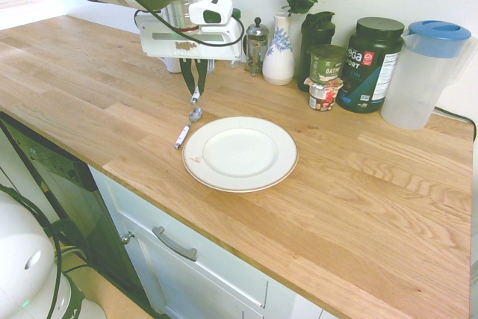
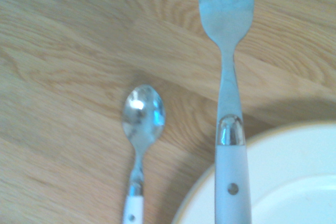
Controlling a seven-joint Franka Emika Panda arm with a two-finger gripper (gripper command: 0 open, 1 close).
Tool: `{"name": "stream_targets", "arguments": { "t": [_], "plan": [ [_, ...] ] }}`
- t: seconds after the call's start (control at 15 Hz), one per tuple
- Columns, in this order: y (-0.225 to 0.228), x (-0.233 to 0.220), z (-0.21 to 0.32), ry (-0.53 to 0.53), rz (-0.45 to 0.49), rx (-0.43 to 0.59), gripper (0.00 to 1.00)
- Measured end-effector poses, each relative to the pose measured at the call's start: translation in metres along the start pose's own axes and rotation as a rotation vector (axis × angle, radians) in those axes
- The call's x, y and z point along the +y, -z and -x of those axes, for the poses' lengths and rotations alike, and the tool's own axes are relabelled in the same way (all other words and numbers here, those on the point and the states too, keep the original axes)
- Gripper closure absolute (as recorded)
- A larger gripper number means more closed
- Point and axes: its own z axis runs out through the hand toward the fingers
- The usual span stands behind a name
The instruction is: Put the fork into the plate
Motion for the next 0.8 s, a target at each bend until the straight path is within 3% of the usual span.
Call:
{"name": "stream_targets", "arguments": {
  "t": [0.33, 0.8],
  "plan": [
    [-0.038, 0.069, 0.017, -0.082, 0.046, -0.070, 1.00],
    [-0.060, 0.084, 0.034, -0.099, 0.059, -0.094, 1.00]
  ]
}}
